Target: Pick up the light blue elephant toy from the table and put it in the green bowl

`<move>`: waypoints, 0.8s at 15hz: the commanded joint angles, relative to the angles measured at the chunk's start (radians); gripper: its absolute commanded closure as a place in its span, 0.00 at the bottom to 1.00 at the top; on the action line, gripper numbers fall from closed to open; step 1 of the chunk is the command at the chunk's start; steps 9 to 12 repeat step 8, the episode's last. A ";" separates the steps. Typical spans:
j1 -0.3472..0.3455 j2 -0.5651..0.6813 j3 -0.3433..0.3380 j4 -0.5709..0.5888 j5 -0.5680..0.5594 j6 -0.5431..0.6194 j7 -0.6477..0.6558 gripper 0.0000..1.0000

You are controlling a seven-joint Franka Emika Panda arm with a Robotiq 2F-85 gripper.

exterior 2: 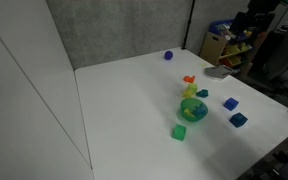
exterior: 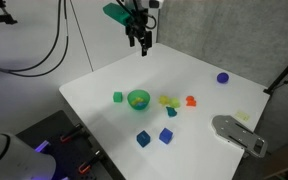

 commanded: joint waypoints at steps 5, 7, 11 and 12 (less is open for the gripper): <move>-0.036 -0.174 -0.031 -0.065 -0.022 -0.105 -0.110 0.00; -0.032 -0.152 -0.026 -0.046 -0.008 -0.096 -0.084 0.00; -0.033 -0.157 -0.027 -0.051 -0.009 -0.096 -0.087 0.00; -0.033 -0.157 -0.027 -0.051 -0.009 -0.096 -0.087 0.00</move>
